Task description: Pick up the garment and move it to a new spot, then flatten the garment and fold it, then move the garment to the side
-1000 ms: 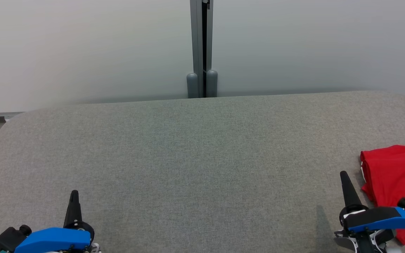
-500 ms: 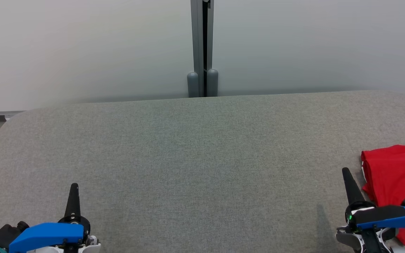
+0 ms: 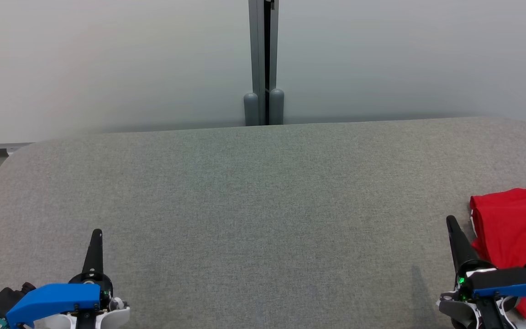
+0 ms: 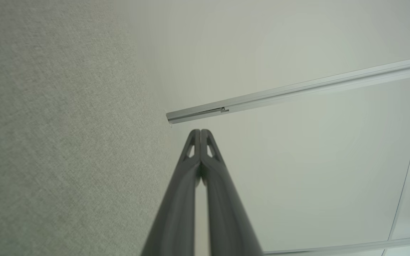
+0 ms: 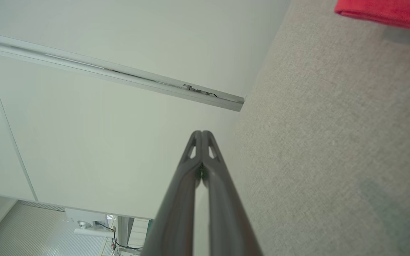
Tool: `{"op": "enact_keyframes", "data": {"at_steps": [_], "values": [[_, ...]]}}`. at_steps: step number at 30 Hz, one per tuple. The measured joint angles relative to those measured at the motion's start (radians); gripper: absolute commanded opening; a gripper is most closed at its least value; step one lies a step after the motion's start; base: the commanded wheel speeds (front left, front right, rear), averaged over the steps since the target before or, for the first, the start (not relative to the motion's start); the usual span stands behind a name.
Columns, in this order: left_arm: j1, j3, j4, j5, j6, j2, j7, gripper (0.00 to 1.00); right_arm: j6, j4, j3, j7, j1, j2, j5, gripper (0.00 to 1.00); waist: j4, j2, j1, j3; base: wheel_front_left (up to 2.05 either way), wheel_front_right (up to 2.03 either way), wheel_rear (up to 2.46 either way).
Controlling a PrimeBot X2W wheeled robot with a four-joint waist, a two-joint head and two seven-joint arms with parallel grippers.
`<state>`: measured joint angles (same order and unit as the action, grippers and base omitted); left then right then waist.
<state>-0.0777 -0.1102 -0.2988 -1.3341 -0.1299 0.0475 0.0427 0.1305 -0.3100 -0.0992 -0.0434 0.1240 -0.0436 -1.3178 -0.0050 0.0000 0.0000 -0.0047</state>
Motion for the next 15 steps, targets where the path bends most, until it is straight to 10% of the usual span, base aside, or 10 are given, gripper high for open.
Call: {"op": "enact_keyframes", "data": {"at_steps": [15], "values": [[-0.010,-0.002,0.022,-0.119,0.000,0.001,0.031,0.00,0.000,0.027,-0.006,-0.028,-0.004,-0.001,-0.125,0.00,0.002,0.0000,0.0000,0.003,0.00,0.00,0.00]]}}
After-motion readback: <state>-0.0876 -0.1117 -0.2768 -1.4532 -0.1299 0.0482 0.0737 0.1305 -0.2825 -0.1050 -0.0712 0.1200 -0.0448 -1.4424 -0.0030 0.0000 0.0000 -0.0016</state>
